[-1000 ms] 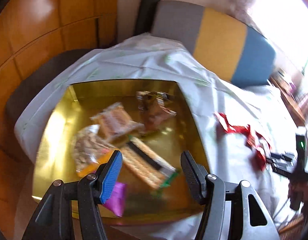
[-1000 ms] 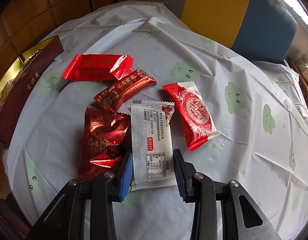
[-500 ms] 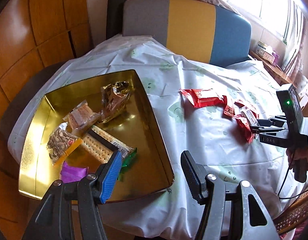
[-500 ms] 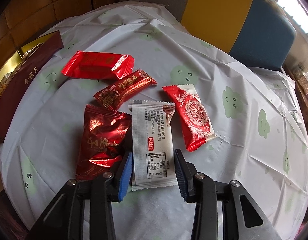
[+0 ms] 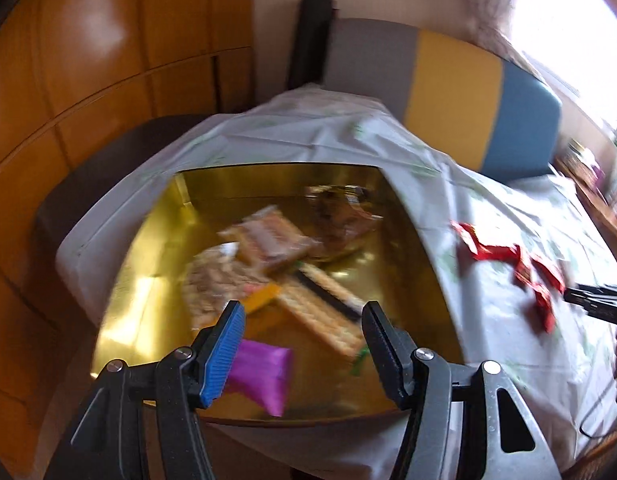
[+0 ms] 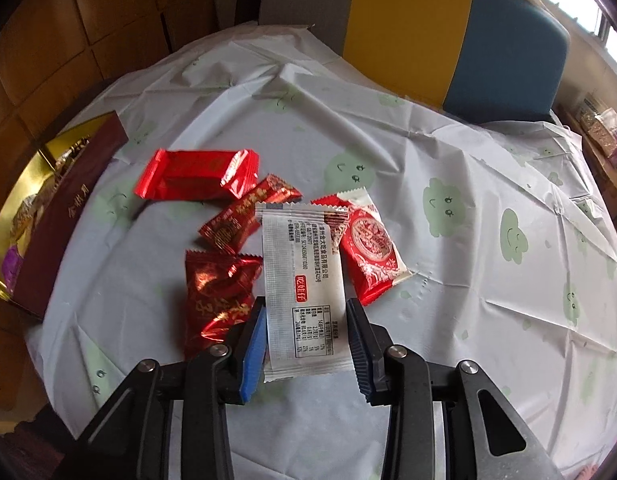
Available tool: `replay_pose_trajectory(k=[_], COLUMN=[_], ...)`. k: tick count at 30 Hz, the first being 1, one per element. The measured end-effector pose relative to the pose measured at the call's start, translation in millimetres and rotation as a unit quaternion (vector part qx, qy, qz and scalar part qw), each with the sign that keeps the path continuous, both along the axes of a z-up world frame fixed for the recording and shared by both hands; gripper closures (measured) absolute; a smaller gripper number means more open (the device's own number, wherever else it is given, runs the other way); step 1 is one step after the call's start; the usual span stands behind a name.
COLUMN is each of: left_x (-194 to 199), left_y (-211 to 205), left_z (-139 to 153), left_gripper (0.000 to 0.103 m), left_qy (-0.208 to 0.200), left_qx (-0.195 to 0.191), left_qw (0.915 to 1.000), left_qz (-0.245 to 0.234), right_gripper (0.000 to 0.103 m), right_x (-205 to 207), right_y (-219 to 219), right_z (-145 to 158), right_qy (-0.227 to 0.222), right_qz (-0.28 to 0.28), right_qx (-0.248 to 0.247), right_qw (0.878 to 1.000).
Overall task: Organize snacks
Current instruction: 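Carry the white pack with the right tool into the tin and release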
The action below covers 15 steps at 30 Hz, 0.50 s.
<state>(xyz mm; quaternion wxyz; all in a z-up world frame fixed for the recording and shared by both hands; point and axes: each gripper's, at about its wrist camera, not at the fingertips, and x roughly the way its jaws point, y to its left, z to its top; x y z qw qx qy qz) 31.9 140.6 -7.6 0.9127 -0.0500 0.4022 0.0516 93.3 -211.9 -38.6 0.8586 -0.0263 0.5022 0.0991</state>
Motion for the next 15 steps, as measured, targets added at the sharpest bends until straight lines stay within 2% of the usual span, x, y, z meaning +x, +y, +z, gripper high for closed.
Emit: replay_pose_trajectory(k=[4, 9, 15], left_x=[0.3, -1.8, -5.8], left_y=[24.6, 42.4, 53.3], left_z=[-1.3, -1.7, -2.3], left_gripper=[0.041, 0.041, 0.041], left_qy=[-0.003, -0.008, -0.012], left_qx=[-0.005, -0.011, -0.011], left_qw=[0.9994, 0.9984, 0.9978], left_qz=[0.034, 0.055, 0.065], right_gripper=[0.065, 0.065, 0.065], right_x=[-6.8, -10.8, -7.6], right_y=[43.5, 132.0, 236.5], right_z=[32.1, 60.1, 60.1], right_qy=[-0.031, -0.053, -0.046], right_qz=[0.046, 0.138, 0.235], right_qx=[0.028, 0.07, 0.076], right_qw=[0.998, 0.987, 0.968])
